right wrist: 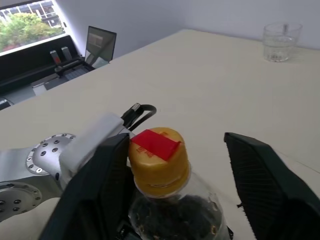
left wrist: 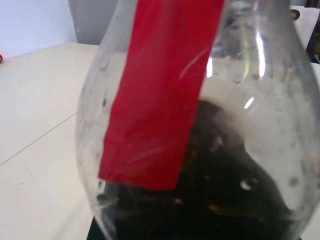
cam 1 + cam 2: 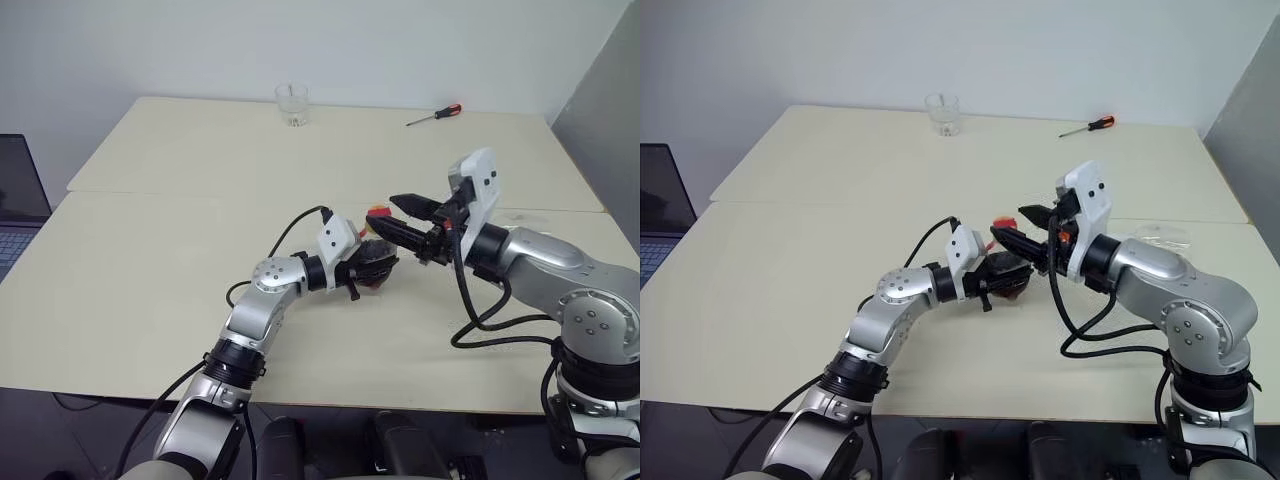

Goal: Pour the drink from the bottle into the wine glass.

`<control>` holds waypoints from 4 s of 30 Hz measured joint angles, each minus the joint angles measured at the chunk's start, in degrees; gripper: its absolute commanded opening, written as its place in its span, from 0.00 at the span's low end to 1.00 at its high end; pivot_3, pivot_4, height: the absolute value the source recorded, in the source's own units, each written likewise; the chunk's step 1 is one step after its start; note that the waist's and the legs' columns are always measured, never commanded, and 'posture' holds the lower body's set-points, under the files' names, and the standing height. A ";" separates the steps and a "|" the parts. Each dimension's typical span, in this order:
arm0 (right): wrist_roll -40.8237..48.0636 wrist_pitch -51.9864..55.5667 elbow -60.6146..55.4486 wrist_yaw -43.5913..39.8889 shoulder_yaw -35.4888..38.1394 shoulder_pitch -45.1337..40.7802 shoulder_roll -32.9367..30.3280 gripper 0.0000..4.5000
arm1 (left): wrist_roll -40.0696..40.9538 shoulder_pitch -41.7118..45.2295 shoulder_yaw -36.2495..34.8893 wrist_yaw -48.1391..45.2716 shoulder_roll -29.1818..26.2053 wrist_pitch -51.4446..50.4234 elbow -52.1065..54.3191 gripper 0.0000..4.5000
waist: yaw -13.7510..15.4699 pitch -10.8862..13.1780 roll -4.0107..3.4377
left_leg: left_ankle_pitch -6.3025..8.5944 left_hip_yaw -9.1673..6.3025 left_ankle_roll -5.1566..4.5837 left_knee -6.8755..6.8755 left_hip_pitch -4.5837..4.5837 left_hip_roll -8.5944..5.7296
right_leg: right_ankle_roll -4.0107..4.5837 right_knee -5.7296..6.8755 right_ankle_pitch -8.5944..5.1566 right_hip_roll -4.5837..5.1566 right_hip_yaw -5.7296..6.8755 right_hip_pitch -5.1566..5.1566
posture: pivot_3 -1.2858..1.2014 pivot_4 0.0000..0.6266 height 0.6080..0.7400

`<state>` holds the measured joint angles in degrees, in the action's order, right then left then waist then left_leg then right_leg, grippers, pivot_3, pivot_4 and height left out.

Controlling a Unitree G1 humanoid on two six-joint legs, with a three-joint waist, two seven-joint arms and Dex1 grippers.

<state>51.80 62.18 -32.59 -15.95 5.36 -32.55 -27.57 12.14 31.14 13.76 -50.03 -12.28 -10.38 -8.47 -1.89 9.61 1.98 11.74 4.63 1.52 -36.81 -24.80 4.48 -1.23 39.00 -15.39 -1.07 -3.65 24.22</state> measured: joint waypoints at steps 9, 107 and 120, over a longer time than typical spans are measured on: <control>1.04 -0.04 -0.36 -0.54 -0.40 -0.04 -0.36 0.27 | -0.02 -0.11 0.05 0.62 -0.07 -0.01 0.12 0.26 | 0.01 0.00 0.00 | 0.00 0.00 0.00 0.00 0.00 0.00 | 0.00 0.00 0.00 0.00 0.00 0.00 | 0.52 0.24 1.00; -19.89 -12.99 10.72 2.53 22.17 20.43 -8.43 1.00 | -0.07 3.15 -10.04 9.65 -2.16 -0.82 -4.42 0.25 | -0.55 -0.03 -0.26 | 0.02 0.05 -0.03 -0.02 0.15 -0.09 | -0.11 0.06 0.03 -0.02 -0.13 -0.07 | 0.52 0.24 1.00; -9.73 -5.21 -0.93 -11.50 -0.18 11.15 -11.32 1.00 | -4.28 1.49 -25.27 35.56 -4.03 3.50 -11.47 0.25 | 0.29 0.05 0.02 | 0.02 0.05 -0.02 -0.14 0.01 -0.14 | -0.24 -0.03 0.11 0.16 0.00 -0.09 | 0.52 0.24 1.00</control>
<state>42.07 56.97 -33.51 -27.45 5.18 -21.39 -38.89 7.87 32.63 -11.51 -14.47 -16.31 -6.88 -19.94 -1.60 9.67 2.00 11.76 4.69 1.50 -36.95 -24.79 4.35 -1.47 38.96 -15.29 -0.92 -3.64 24.13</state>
